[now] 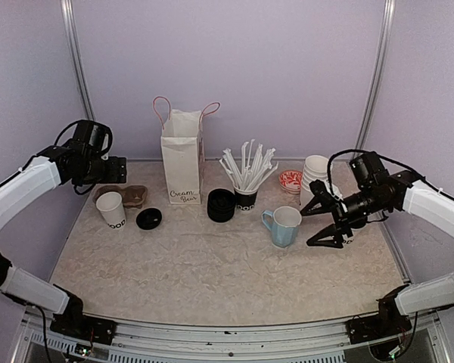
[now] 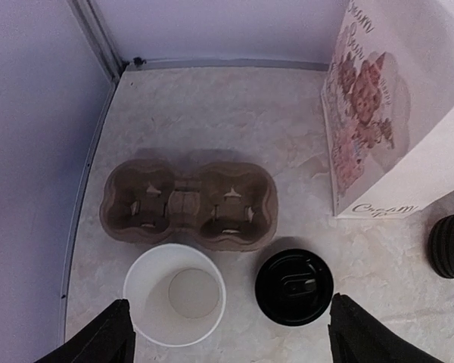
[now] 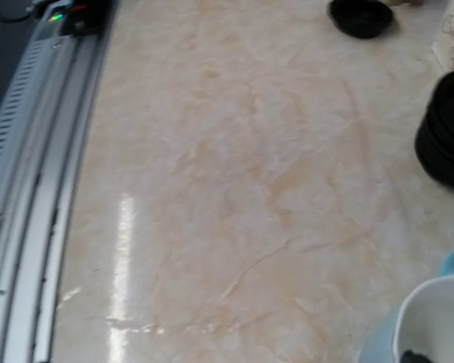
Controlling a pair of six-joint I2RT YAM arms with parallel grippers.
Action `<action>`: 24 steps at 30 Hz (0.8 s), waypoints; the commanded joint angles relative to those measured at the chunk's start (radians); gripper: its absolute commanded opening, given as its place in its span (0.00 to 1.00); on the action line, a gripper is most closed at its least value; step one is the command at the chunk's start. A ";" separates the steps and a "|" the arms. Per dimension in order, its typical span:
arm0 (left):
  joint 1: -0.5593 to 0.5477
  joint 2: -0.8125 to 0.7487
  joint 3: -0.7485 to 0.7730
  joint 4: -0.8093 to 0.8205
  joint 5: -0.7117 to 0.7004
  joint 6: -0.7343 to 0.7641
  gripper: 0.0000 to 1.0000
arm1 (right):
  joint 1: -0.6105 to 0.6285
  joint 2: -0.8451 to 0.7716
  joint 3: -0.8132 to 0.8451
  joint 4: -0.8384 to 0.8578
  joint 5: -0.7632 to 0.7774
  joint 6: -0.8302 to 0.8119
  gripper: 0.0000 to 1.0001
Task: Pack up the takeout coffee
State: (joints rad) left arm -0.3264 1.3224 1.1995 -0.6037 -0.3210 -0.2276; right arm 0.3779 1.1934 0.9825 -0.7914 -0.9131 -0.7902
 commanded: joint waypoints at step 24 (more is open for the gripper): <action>0.104 0.355 0.072 -0.131 0.017 -0.003 0.28 | 0.029 0.048 -0.160 0.279 0.054 0.108 0.83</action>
State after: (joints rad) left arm -0.2108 1.6566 1.2366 -0.7307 -0.2626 -0.2367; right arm 0.3973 1.2480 0.8345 -0.5247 -0.8700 -0.6746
